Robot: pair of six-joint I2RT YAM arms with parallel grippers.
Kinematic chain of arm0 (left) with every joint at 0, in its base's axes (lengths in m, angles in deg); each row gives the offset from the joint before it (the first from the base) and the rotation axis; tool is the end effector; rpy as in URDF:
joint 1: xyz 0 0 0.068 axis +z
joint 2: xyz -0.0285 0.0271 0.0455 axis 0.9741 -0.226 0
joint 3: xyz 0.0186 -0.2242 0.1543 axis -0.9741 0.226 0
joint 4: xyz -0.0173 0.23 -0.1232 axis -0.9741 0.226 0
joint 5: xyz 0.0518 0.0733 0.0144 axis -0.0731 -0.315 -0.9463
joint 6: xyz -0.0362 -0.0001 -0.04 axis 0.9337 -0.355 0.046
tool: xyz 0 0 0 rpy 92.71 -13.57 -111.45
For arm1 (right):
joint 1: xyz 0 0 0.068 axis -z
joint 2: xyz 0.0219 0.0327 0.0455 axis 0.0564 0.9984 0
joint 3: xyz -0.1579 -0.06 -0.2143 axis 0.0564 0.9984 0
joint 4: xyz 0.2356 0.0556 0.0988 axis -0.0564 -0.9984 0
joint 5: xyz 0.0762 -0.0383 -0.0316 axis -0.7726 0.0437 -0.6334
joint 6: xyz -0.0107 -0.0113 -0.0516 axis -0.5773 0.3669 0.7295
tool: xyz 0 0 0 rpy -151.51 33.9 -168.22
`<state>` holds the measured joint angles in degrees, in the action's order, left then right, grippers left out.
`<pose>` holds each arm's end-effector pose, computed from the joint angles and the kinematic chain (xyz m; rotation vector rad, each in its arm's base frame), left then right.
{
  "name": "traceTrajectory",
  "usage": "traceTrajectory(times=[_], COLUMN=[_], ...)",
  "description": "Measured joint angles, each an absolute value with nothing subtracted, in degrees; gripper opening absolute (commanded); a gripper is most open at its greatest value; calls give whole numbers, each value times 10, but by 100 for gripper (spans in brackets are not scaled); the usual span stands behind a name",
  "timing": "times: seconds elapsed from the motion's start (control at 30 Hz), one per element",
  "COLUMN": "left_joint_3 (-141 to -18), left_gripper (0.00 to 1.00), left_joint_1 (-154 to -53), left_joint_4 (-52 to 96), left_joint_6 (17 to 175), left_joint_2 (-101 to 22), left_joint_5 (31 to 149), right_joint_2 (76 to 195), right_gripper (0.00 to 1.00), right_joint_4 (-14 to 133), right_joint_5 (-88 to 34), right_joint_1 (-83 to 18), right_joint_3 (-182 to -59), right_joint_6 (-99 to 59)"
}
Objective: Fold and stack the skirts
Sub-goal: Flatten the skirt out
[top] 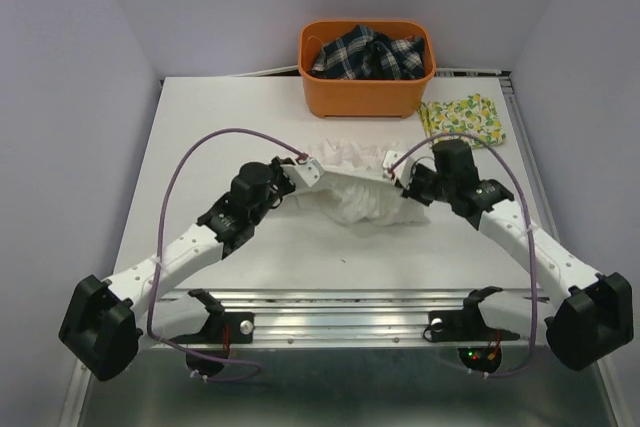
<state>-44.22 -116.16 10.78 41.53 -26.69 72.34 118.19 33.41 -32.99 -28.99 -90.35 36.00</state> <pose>0.1986 -0.1545 0.2735 1.0849 1.4158 0.1994 0.2054 0.1083 0.2527 -1.5075 1.7796 0.0746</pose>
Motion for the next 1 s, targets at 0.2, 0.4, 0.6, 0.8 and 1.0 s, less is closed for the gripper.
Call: traceTrajectory(times=[0.2, 0.4, 0.6, 0.8, 1.0], left_joint_3=[-488, -601, -650, -673, -716], left_gripper=[0, 0, 0, 0, 0], left_joint_1=[-1134, -1122, -1120, -1121, -1121], left_joint_4=[117, 202, 304, 408, 522], left_joint_6=[419, 437, 447, 448, 465], left_joint_2=[-249, -253, -177, -67, 0], left_joint_5=[720, 741, 809, 913, 1036], right_joint_2=[1235, 1277, 1230, 1113, 1062], right_gripper=[1, 1, 1, 1, 1], right_joint_4=[363, 311, 224, 110, -29], right_joint_5=[-354, -350, -367, -426, -502], right_joint_1=[-240, -238, -238, -238, -238], right_joint_3=[-1045, -1160, -1241, -1272, -1324], right_joint_6=[267, 239, 253, 287, 318])
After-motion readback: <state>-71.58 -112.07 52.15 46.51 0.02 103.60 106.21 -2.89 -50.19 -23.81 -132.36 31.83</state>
